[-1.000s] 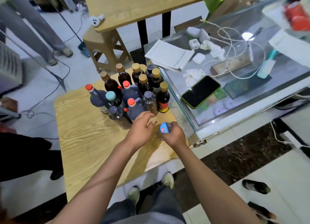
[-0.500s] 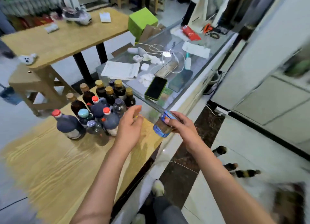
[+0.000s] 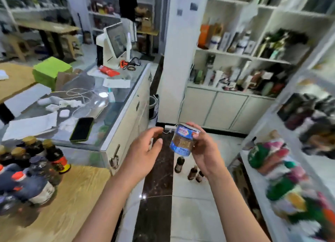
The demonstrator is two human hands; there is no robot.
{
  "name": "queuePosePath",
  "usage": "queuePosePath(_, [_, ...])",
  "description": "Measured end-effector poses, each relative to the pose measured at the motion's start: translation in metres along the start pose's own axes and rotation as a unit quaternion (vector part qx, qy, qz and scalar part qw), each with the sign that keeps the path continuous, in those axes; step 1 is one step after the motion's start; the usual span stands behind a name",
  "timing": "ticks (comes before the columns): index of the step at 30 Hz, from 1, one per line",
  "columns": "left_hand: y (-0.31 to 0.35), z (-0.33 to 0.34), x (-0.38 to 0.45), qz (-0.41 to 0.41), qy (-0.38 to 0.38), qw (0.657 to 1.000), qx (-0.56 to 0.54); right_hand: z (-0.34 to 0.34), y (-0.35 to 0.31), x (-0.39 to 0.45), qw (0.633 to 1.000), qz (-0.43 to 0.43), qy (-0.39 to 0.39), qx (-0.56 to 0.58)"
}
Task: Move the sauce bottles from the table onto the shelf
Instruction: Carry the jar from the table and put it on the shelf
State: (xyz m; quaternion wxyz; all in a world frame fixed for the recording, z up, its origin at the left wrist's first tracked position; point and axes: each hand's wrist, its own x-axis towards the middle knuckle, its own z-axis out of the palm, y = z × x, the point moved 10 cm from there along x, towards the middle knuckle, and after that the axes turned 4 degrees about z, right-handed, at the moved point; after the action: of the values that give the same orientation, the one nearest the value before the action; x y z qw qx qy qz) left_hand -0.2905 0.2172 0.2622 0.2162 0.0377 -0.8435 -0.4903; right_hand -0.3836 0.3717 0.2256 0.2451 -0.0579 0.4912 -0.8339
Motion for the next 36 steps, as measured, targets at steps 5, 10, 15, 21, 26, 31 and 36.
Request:
queuePosePath(5, [0.085, 0.114, 0.01, 0.049, -0.063, 0.996, -0.035, -0.103, -0.077, -0.049, 0.992, -0.028, 0.085, 0.092])
queuePosePath(10, [0.191, 0.257, 0.002, 0.11, -0.139, 0.983, -0.041, -0.226, -0.159, -0.12, 0.982, -0.076, 0.156, 0.075])
queuePosePath(15, [0.293, 0.382, 0.003, 0.168, -0.15, 0.974, -0.026, -0.33, -0.243, -0.198, 0.968, -0.134, 0.209, 0.038])
queuePosePath(21, [0.408, 0.503, 0.002, 0.229, -0.172, 0.955, -0.075, -0.421, -0.346, -0.283, 0.927, -0.232, 0.286, -0.073])
queuePosePath(26, [0.456, 0.588, -0.001, 0.252, -0.221, 0.934, -0.123, -0.477, -0.412, -0.349, 0.863, -0.285, 0.39, -0.149])
queuePosePath(31, [0.499, 0.66, 0.001, 0.301, -0.276, 0.898, -0.161, -0.521, -0.459, -0.403, 0.752, -0.311, 0.525, -0.249])
queuePosePath(36, [0.549, 0.736, 0.001, 0.34, -0.353, 0.852, -0.185, -0.559, -0.492, -0.449, 0.644, -0.296, 0.642, -0.294])
